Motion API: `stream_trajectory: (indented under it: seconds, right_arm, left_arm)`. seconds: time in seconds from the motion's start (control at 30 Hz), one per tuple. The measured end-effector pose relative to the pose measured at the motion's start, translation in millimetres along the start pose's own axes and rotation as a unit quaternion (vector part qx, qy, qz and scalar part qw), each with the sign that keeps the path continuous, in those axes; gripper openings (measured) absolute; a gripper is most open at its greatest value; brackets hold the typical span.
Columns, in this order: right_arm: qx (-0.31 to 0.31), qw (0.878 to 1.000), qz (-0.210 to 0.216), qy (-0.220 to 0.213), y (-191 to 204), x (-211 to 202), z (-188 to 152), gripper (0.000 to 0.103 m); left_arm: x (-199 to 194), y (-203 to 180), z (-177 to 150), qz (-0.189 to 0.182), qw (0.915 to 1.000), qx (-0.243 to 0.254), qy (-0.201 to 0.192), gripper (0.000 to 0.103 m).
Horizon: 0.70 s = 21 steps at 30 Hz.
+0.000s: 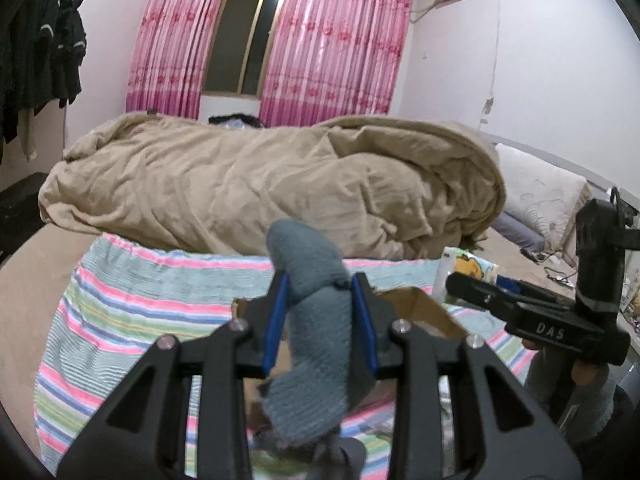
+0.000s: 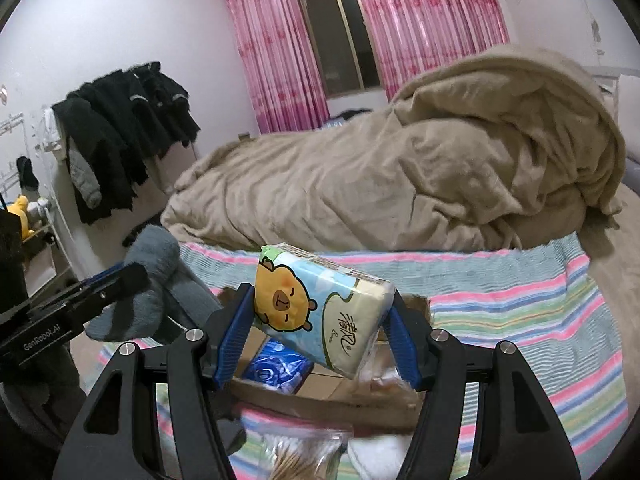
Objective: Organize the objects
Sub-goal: 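Carry the grey sock and tissue pack into the box and release both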
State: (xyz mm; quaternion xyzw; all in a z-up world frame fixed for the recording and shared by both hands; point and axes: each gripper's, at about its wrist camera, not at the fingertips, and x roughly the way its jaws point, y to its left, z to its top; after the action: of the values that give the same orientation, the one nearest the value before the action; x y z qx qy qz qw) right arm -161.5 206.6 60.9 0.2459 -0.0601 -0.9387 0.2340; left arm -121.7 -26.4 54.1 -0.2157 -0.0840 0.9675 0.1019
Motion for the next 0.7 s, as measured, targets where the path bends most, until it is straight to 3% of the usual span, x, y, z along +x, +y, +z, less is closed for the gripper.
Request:
stream_trajectory:
  seconds: [0.2,0.47,0.63,0.67,0.7]
  right_arm:
    - [-0.006,0.998,-0.013,0.060,2,49,-8,0.066]
    - [0.000,0.992,-0.020,0.125,5,90,-24,0.066]
    - [0.004,0.988,-0.024,0.150,2,100,-33,0.067]
    - [0.006,0.988,-0.023,0.150,1,99,-33,0.067]
    - [0.006,0.988,-0.019,0.150,0,99,-34,0.068]
  left_arm:
    - [44,10,-14,-0.008,0.9980,-0.009,0.062,0.033]
    - [78,16,-28,0.012,0.9925,-0.021,0.120,0.035]
    - [83,24,-34,0.028,0.9892,-0.038,0.139,0.043]
    - [82,25,-34,0.028,0.9894,-0.039,0.137,0.047]
    - [80,25,-34,0.028,0.9897,-0.040,0.135,0.063]
